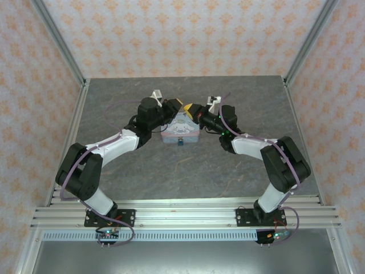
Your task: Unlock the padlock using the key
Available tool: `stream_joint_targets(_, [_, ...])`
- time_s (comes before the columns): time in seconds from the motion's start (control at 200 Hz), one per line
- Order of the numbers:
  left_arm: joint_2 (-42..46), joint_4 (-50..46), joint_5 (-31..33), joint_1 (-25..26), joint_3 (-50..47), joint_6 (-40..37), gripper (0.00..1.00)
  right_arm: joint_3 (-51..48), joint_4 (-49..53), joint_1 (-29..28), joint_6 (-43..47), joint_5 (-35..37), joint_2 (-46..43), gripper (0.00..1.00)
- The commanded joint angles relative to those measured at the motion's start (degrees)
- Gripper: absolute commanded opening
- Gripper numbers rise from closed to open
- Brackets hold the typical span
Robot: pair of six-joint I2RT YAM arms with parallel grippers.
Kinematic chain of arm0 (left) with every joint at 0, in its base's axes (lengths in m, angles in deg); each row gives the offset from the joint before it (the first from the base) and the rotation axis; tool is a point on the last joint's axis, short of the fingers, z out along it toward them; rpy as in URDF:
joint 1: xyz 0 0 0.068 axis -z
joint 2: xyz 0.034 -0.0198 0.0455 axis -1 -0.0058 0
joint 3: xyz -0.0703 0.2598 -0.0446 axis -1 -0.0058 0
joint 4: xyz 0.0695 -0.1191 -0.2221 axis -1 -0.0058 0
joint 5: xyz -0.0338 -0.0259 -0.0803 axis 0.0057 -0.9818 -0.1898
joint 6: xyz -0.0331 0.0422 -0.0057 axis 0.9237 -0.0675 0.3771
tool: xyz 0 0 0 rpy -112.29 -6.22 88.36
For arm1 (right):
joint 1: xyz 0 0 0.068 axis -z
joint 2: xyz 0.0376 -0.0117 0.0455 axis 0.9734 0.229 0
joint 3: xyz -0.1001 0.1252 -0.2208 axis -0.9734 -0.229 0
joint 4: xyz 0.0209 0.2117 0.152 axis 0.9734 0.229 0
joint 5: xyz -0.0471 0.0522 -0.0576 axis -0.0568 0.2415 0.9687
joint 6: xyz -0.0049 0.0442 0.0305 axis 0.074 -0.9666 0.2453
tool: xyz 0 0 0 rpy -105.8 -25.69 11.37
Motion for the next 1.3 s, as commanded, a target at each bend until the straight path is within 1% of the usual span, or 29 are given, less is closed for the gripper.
stream_joint_targets(0.0, [1.7,-0.1,-0.5,0.5,-0.8,-1.7,0.16,-0.2,-1.2,-0.3,0.9,0.1,-1.2,0.0])
stream_joint_targets(0.215, [1.5,0.2,-1.0,0.5,-0.9,-1.7,0.13,-0.2,-1.1,-0.2,0.9,0.1,-1.1,0.0])
stream_joint_targets(0.295, [1.3,0.5,-1.3,0.6,-0.8,-1.7,0.09,-0.2,-1.1,-0.3,0.9,0.1,-1.0,0.0])
stream_joint_targets(0.385, [1.2,0.7,-1.5,0.7,-0.5,-1.7,0.0,0.0,-1.1,-0.2,0.7,0.0,-0.9,0.0])
stream_joint_targets(0.575, [1.3,0.5,-1.1,1.1,-0.8,-1.5,0.0,0.3,-0.8,-0.1,0.8,0.1,-0.9,0.0])
stream_joint_targets(0.596, [1.4,0.7,-0.8,1.2,-0.9,-1.4,0.0,0.2,-0.9,-0.1,0.8,0.2,-0.9,0.06])
stream_joint_targets(0.651, [1.6,1.1,-0.1,1.2,-1.4,-0.7,0.0,-0.3,-1.2,0.1,0.6,0.6,-1.2,0.29])
stream_joint_targets(0.676, [1.6,1.5,0.2,1.1,-1.5,-0.3,0.0,-0.6,-1.3,0.3,0.6,0.9,-1.5,0.37])
stream_joint_targets(0.706, [1.7,1.9,0.6,1.1,-1.6,0.2,0.0,-1.0,-1.4,0.3,0.6,1.3,-1.8,0.43])
stream_joint_targets(0.746, [1.6,2.4,1.0,1.1,-1.7,1.0,0.0,-1.5,-1.4,0.5,0.6,1.7,-2.3,0.47])
stream_joint_targets(0.936, [1.8,3.8,3.1,1.6,-1.6,3.9,0.0,-1.8,-2.2,0.8,0.3,1.6,-2.4,0.48])
stream_joint_targets(1.126, [2.4,4.6,6.3,2.0,-2.7,6.2,0.0,-1.7,-3.8,0.6,-1.0,1.5,-1.6,0.44])
stream_joint_targets(1.296, [2.6,5.2,7.7,2.1,-3.6,7.2,0.0,-1.3,-4.0,0.0,-1.2,1.4,-1.1,0.4])
